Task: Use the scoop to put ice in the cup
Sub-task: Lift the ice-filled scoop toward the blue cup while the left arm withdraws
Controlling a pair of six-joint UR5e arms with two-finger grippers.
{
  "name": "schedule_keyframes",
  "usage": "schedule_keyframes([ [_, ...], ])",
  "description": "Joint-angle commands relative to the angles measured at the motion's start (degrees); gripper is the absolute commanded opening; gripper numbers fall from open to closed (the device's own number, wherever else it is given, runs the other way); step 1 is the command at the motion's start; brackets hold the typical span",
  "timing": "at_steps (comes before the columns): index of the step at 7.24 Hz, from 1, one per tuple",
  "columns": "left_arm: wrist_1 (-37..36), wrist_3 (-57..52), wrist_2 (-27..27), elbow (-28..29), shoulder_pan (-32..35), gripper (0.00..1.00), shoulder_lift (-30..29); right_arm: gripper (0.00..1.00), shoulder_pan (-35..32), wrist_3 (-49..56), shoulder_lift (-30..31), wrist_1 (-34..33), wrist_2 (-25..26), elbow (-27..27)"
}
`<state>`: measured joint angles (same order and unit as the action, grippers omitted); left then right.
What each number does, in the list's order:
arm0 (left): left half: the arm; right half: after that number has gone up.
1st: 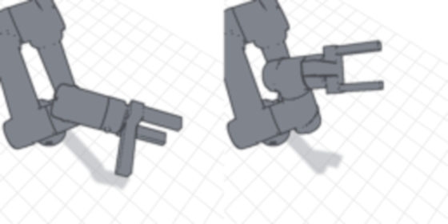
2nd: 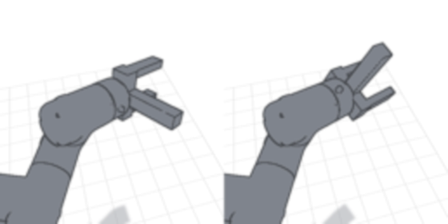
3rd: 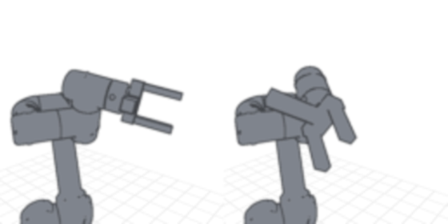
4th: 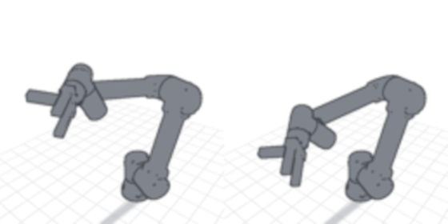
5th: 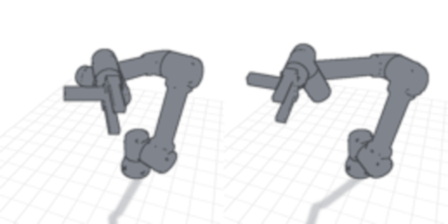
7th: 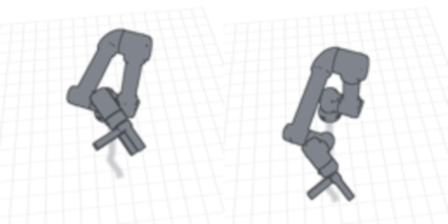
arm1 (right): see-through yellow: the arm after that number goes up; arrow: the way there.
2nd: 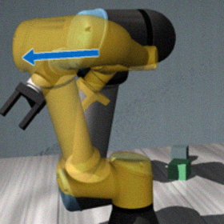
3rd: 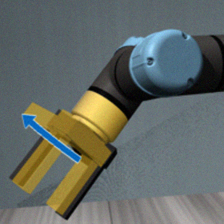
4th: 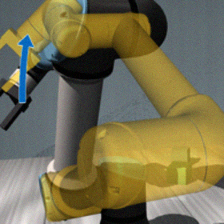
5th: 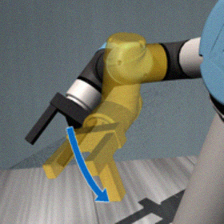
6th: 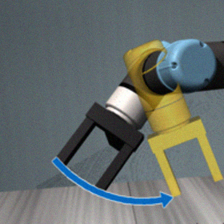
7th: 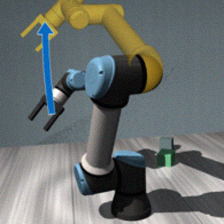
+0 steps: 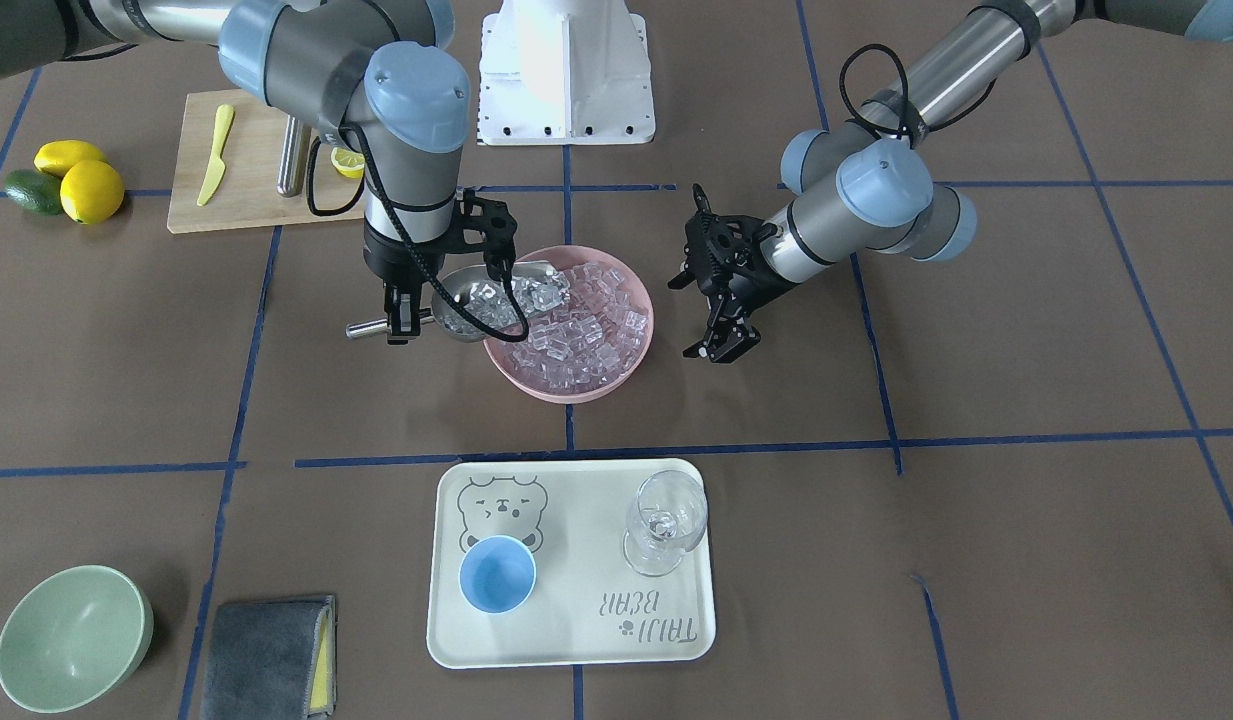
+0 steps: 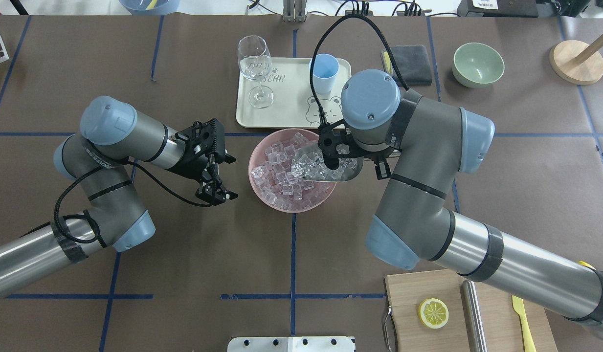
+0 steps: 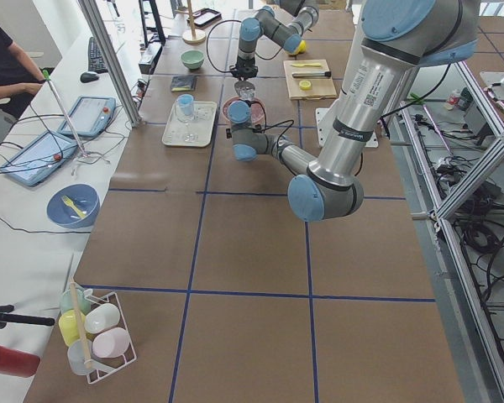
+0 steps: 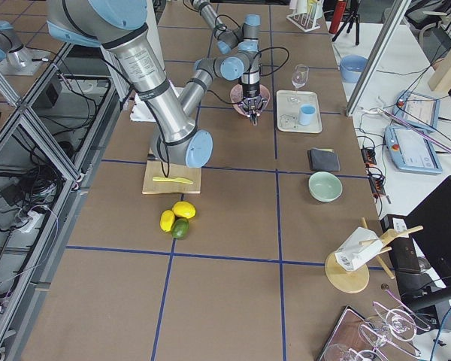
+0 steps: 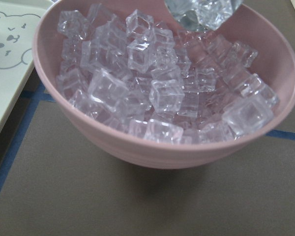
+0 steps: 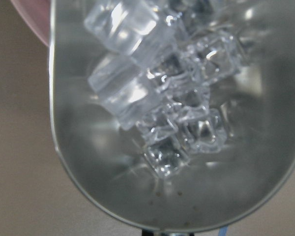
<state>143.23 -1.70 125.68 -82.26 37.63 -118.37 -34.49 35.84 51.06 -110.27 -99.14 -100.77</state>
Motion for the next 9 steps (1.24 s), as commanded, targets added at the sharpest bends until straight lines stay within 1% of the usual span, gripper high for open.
schedule_keyframes([
  [1,-0.4,0.2,0.0,-0.6,2.1,1.0,0.8,0.0,-3.9,-0.1,0.0,-0.4,-5.4,-1.6],
  [3,-0.7,0.3,0.0,-3.0,3.9,1.0,3.5,0.0,-8.1,-0.1,-0.1,-0.8,-9.7,-2.1],
  [6,-0.9,0.5,0.3,-3.0,8.4,1.0,6.1,0.0,-14.3,-0.5,0.1,0.1,-18.1,-2.1],
  [7,-1.4,0.5,0.3,-3.0,9.5,1.0,6.1,0.0,-15.0,-1.2,0.2,2.7,-19.9,-2.0],
  [8,-4.5,0.4,0.4,-3.2,10.1,1.0,6.0,0.0,-15.4,-1.6,0.4,2.8,-20.3,-1.9],
  [9,-5.8,0.4,0.5,-3.1,10.4,1.0,6.0,0.0,-15.6,-1.6,0.4,2.9,-20.5,-1.8],
])
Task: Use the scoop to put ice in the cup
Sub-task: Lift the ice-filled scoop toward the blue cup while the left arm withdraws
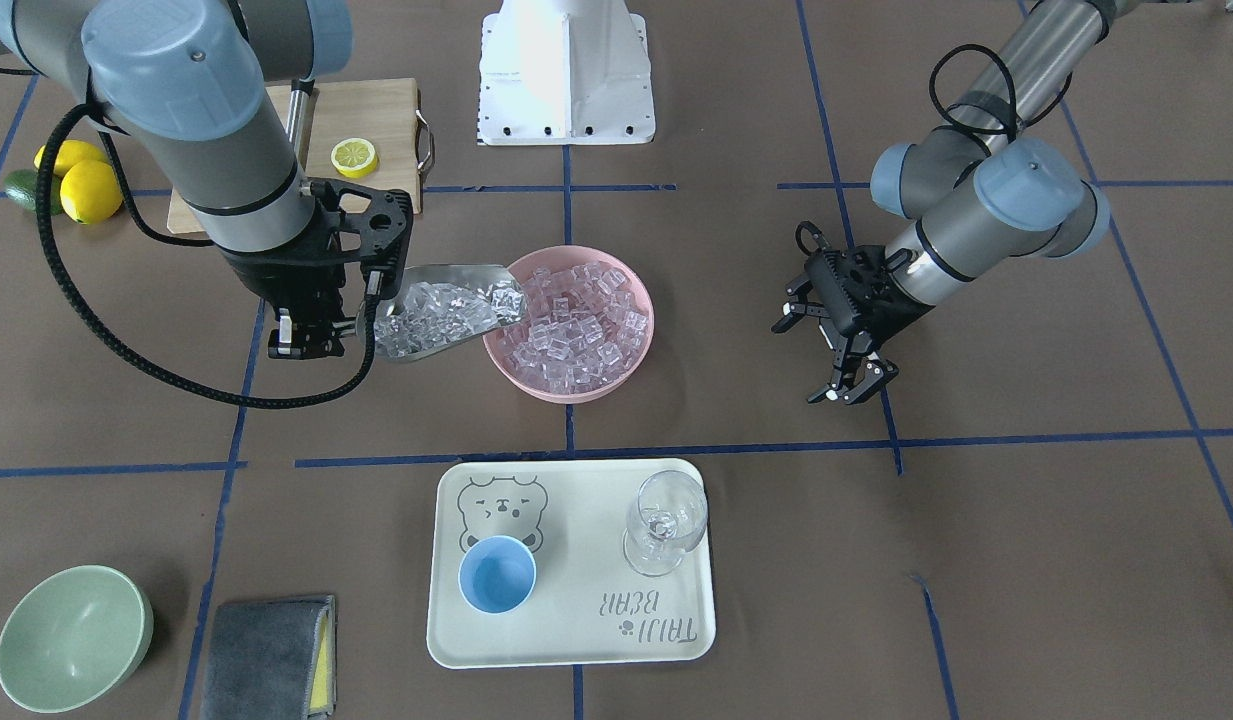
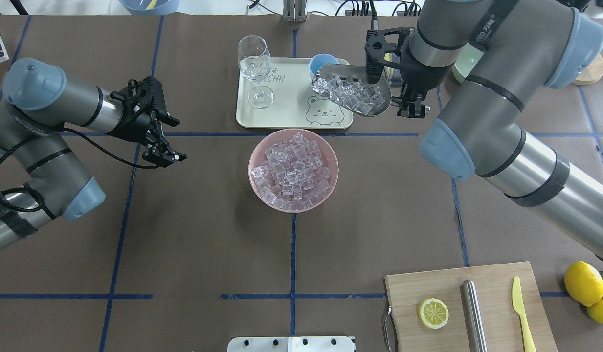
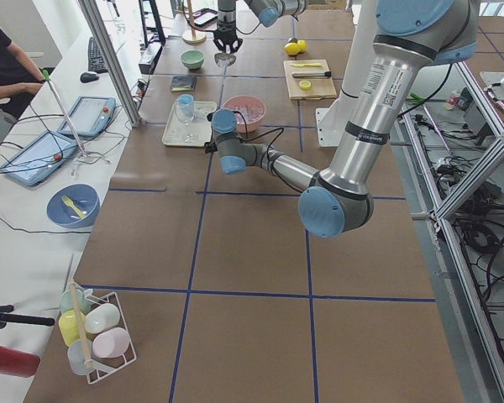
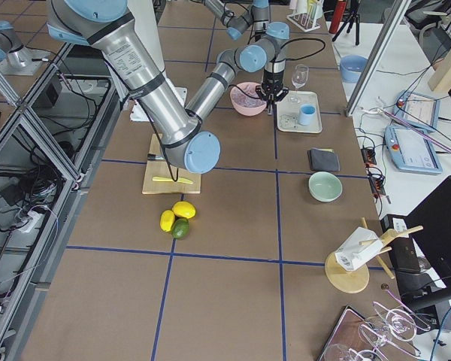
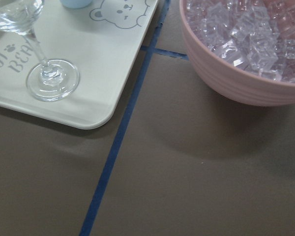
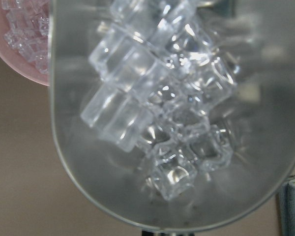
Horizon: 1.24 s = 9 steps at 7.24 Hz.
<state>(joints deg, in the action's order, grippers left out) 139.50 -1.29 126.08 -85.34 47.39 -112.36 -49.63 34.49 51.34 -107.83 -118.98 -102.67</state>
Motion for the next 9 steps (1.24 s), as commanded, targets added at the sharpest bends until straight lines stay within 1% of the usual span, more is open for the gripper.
schedule_keyframes([
  [1,-4.0,0.0,0.1,0.0,1.8,1.0,0.0,0.0,-0.7,-0.4,0.2,0.4,-0.6,0.3],
  [3,-10.2,0.1,0.2,-0.2,5.2,1.0,0.0,0.0,-1.0,-5.2,0.2,-0.3,-0.1,1.6],
  [4,-13.8,0.1,0.2,-0.4,8.6,1.0,0.3,0.0,-1.2,-8.0,0.1,-0.4,0.1,2.9],
  [5,-18.8,0.1,0.2,-2.4,12.2,1.0,0.9,0.0,-1.3,-10.0,-0.4,-0.4,0.7,4.8],
  [6,-21.4,0.1,0.1,-4.5,15.0,1.0,3.4,0.0,-1.4,-12.8,-0.6,-0.4,1.5,5.9],
  [7,-25.6,0.0,0.1,-4.6,19.2,1.0,3.7,0.0,-1.4,-17.5,-0.6,-0.4,2.3,7.2],
  [8,-28.4,-0.1,0.1,-5.3,22.4,1.0,5.1,0.0,-1.4,-21.4,-1.8,-0.4,2.6,9.7],
  [9,-30.4,-0.2,0.1,-5.3,25.1,1.0,6.0,0.0,-1.4,-23.1,-4.0,-0.4,2.7,13.4],
])
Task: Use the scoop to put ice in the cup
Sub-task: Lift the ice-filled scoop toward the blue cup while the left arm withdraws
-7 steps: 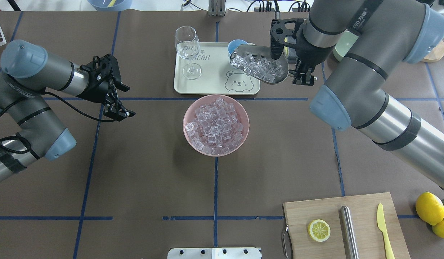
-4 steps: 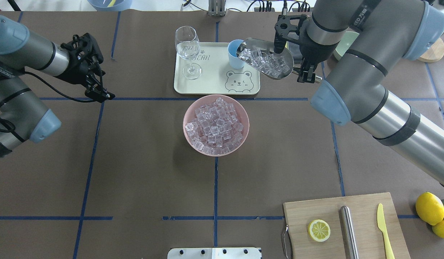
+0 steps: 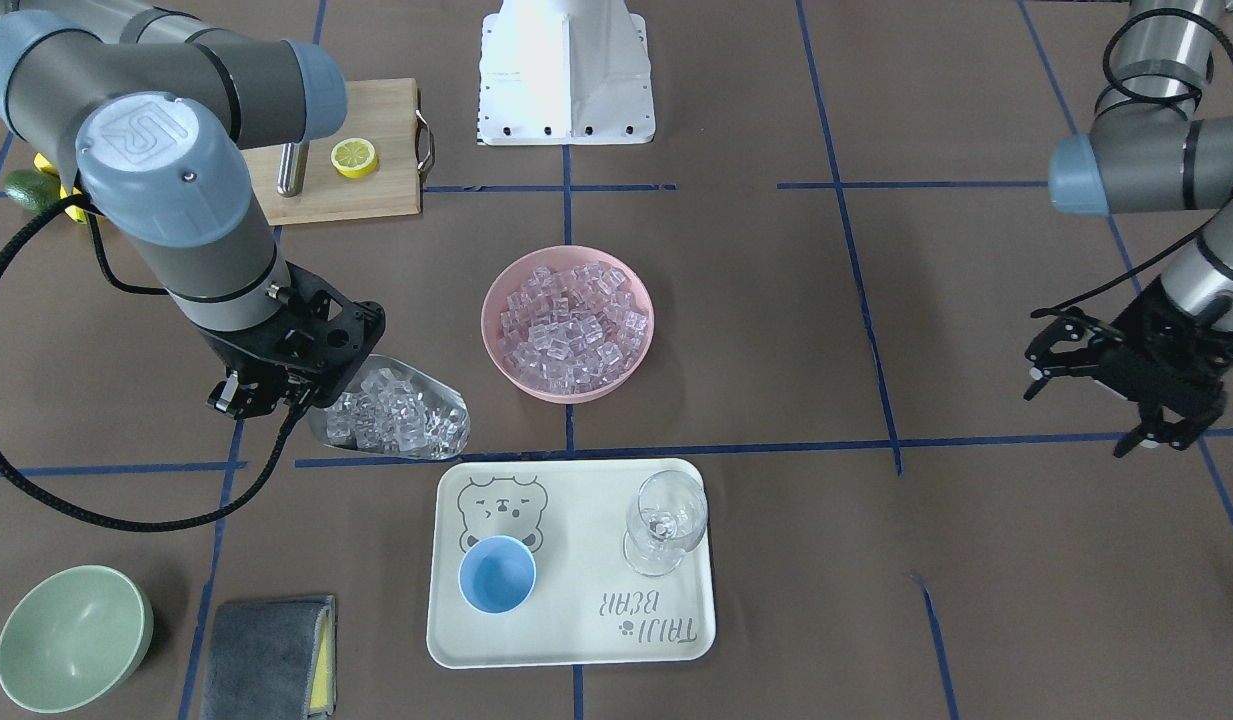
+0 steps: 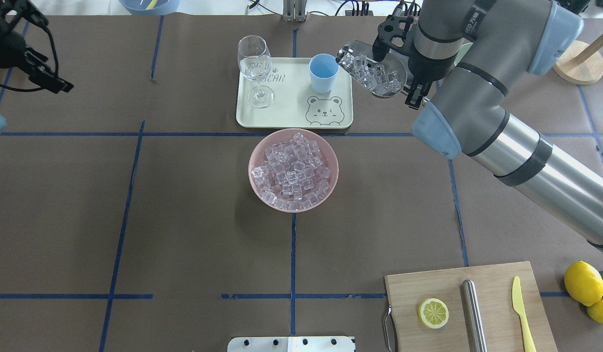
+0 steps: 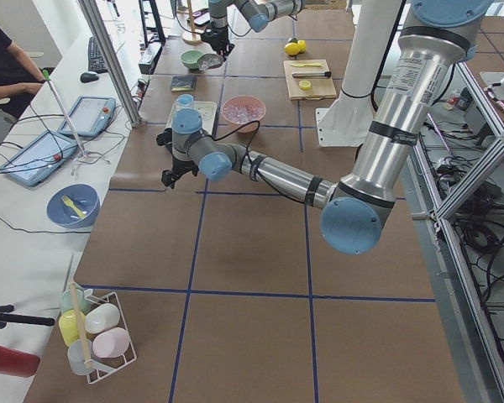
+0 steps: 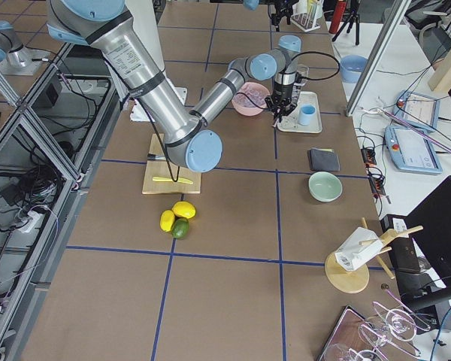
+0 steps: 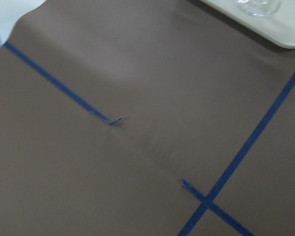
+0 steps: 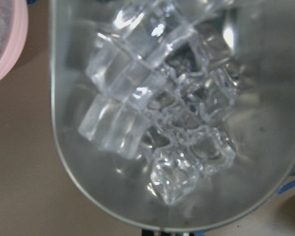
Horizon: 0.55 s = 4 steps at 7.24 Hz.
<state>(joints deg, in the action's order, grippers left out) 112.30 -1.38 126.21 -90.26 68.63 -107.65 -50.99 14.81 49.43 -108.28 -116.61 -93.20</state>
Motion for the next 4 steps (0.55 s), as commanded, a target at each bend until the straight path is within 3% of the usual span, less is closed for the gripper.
schedule_keyframes([
  [1,-5.8,-0.7,0.0,-0.4,6.3,1.0,2.3,0.0,-0.1,-3.5,-4.2,0.0,0.5,7.8],
  [4,-5.3,-2.4,-0.1,-0.5,7.1,1.0,4.9,0.0,-0.5,-3.4,-11.4,-0.4,5.4,20.6],
])
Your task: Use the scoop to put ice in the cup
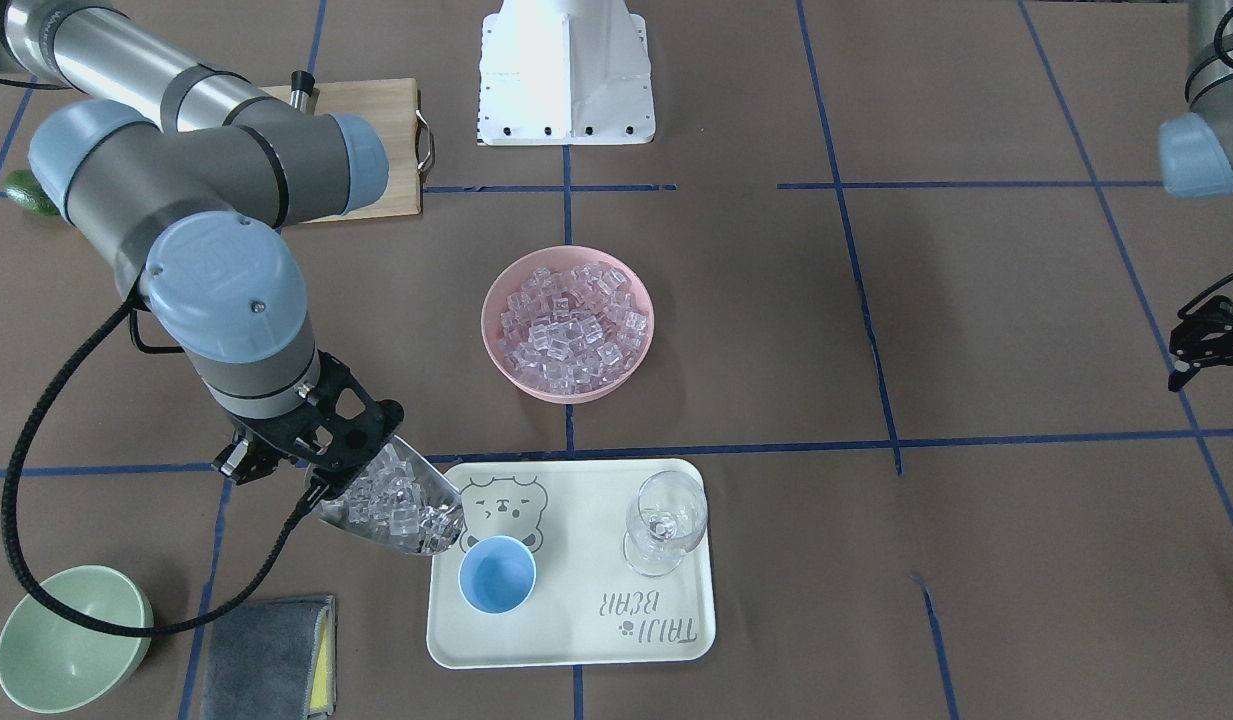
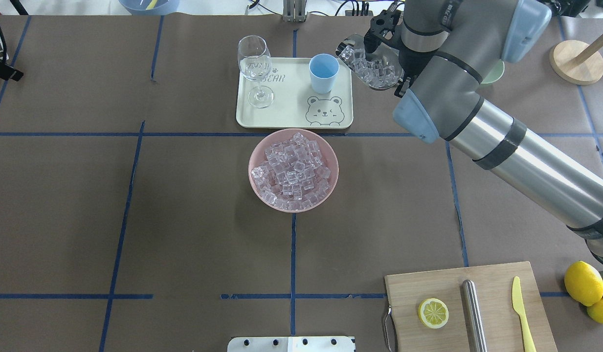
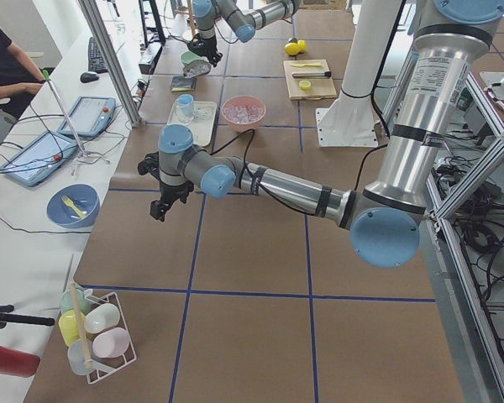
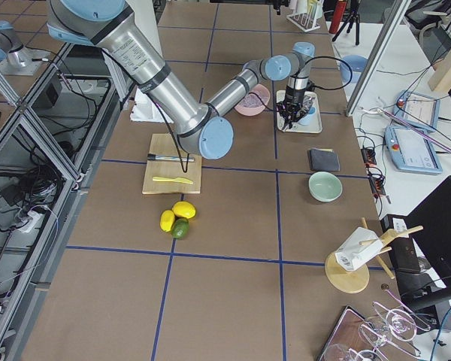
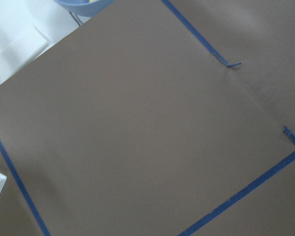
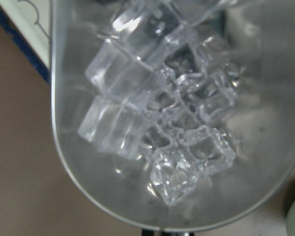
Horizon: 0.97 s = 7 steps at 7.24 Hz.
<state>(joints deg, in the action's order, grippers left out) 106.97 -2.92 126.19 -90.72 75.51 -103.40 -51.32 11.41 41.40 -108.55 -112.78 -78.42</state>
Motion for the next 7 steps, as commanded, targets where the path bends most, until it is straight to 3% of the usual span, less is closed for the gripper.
schedule_keyframes([
  [1,0.0,-2.4,-0.2,-0.1,0.3,1.0,0.8,0.0,-0.2,0.1,-5.2,-0.9,3.4,8.3],
  [2,0.0,-2.5,-0.4,-0.1,0.4,1.0,0.8,0.0,-0.1,0.8,-7.7,-5.1,5.3,9.6],
  [4,0.0,-4.4,-0.4,0.4,0.3,1.0,0.9,0.0,0.0,4.9,-16.6,-13.6,8.1,17.7],
  [7,0.0,-4.5,-0.3,0.4,0.3,1.0,1.0,0.0,3.1,11.1,-17.5,-20.3,13.7,17.9],
])
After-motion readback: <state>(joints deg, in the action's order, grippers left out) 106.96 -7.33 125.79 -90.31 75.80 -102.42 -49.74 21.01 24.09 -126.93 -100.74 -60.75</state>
